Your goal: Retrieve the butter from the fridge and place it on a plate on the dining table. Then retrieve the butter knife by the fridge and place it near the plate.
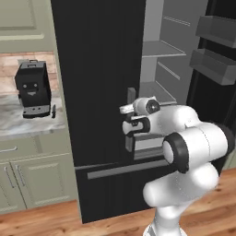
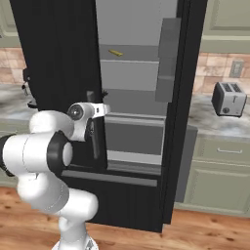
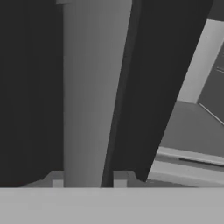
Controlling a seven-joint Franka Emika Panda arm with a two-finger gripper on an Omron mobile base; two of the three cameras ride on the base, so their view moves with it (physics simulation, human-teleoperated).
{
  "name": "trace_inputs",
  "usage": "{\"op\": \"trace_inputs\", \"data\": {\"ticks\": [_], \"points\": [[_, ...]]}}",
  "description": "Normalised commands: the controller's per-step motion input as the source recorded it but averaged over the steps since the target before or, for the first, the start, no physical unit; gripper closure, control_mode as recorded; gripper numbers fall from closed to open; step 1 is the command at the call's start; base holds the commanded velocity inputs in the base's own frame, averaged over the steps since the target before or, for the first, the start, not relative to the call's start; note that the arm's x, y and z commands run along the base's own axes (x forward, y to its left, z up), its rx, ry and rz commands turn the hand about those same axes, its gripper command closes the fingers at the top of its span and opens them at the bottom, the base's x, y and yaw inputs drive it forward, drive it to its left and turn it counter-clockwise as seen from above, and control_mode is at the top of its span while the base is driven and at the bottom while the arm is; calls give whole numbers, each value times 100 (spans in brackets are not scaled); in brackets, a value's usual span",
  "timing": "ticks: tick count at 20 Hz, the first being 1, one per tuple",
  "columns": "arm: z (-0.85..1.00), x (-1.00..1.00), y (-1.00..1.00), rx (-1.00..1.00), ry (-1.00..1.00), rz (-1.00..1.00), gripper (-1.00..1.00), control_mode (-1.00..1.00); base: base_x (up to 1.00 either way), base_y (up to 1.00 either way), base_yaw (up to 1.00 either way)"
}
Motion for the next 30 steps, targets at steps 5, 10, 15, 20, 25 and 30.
{"op": "trace_inputs", "data": {"ticks": [5, 10, 15, 20, 25, 30], "points": [[31, -53, 47, -10, 18, -21, 100, -100, 0, 0, 0], [25, -60, 54, -6, 19, -27, 100, -100, 0, 0, 0], [31, -65, 56, 0, 17, -25, 100, -100, 0, 0, 0], [22, -81, 44, 6, 8, -15, 100, -100, 0, 0, 0], [3, -70, 62, 1, 0, -9, 100, -100, 0, 0, 0], [-6, -27, 63, 0, 0, -10, 100, -100, 0, 0, 0]]}}
